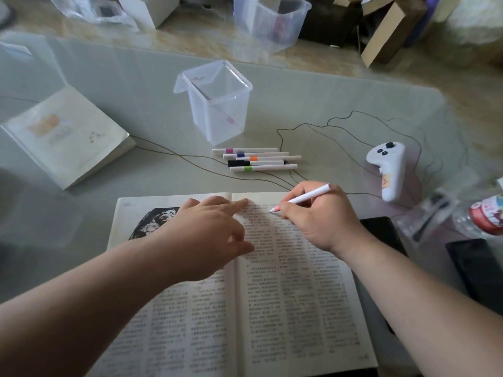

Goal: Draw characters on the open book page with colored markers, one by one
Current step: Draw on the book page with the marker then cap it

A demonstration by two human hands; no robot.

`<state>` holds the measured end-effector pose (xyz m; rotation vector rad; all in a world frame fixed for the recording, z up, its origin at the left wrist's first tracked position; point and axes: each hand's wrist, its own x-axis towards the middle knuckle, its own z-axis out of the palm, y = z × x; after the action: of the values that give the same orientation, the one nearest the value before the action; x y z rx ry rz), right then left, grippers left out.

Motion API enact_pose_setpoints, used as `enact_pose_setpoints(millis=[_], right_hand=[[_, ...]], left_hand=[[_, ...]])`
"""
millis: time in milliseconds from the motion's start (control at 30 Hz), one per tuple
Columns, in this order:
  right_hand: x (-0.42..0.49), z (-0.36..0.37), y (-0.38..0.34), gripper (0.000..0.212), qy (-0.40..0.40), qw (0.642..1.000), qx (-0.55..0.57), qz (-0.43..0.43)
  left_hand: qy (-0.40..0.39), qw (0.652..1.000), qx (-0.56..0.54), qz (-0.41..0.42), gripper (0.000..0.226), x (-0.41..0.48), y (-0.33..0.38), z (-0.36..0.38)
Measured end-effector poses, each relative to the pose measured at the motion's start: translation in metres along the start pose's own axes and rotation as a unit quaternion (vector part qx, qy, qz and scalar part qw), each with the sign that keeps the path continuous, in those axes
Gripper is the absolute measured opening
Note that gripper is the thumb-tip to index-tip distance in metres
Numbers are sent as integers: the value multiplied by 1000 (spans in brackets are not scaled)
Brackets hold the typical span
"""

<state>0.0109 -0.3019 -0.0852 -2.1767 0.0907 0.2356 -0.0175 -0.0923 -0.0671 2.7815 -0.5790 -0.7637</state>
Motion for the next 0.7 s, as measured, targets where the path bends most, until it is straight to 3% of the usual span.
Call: enact_pose_setpoints(millis=[267,400,500,700], right_hand=[[3,-5,3,10,31,999,-7,22],[0,-5,1,12,2,999,31,9],[-2,-4,1,14,-20,1000,-12,-11],[-1,-7,2,15,-6,1000,-10,-11]], left_hand=[[5,1000,-6,-2,42,1,-2,1],[4,1000,-6,-6,41,1,-2,1],[3,1000,-8,-7,39,0,-2,0],[4,1000,-11,-8,40,-1,-2,0]])
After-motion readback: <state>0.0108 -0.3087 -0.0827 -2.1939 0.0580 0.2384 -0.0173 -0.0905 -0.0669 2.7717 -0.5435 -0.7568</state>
